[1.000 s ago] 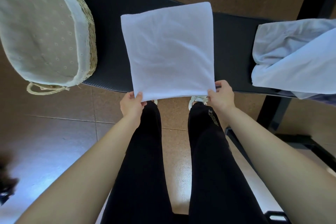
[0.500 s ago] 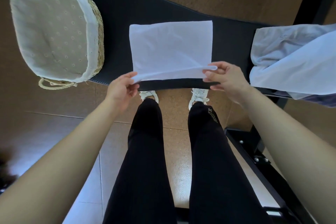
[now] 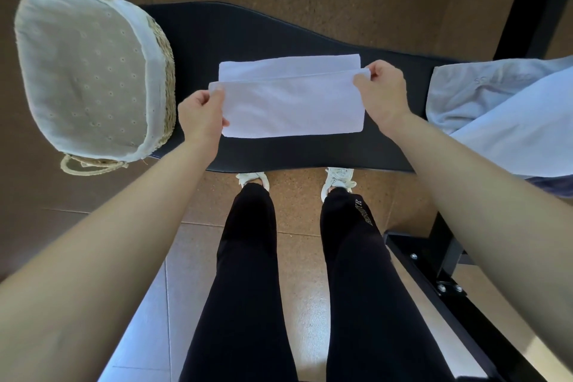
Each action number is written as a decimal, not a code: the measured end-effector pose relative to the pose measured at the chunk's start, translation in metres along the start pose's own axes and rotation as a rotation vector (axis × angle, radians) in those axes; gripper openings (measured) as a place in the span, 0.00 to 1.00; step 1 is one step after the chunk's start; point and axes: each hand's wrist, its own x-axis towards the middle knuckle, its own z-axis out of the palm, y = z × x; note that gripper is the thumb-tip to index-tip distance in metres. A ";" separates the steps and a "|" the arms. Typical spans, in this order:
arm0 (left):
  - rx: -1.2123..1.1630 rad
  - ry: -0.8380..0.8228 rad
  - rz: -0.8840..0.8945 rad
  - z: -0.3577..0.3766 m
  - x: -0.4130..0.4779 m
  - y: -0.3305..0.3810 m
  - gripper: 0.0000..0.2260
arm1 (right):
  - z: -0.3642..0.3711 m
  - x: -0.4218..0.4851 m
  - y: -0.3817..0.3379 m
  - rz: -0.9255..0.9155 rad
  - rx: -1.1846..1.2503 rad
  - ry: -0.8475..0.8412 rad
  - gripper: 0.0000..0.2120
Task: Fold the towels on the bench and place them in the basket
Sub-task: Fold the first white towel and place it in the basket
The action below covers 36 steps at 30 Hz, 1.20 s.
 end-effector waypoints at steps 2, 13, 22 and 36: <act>0.012 0.032 0.023 0.005 0.007 0.009 0.11 | 0.000 0.008 -0.004 -0.008 0.020 0.019 0.07; 0.686 -0.034 0.628 0.034 0.006 0.006 0.15 | 0.018 0.016 0.008 0.084 -0.095 0.095 0.21; 1.238 -0.270 0.823 0.064 0.016 -0.016 0.41 | 0.045 -0.006 0.026 0.203 -0.007 -0.017 0.19; 1.112 -0.243 0.617 0.120 -0.032 -0.026 0.51 | -0.033 -0.030 0.025 -0.058 0.002 -0.109 0.15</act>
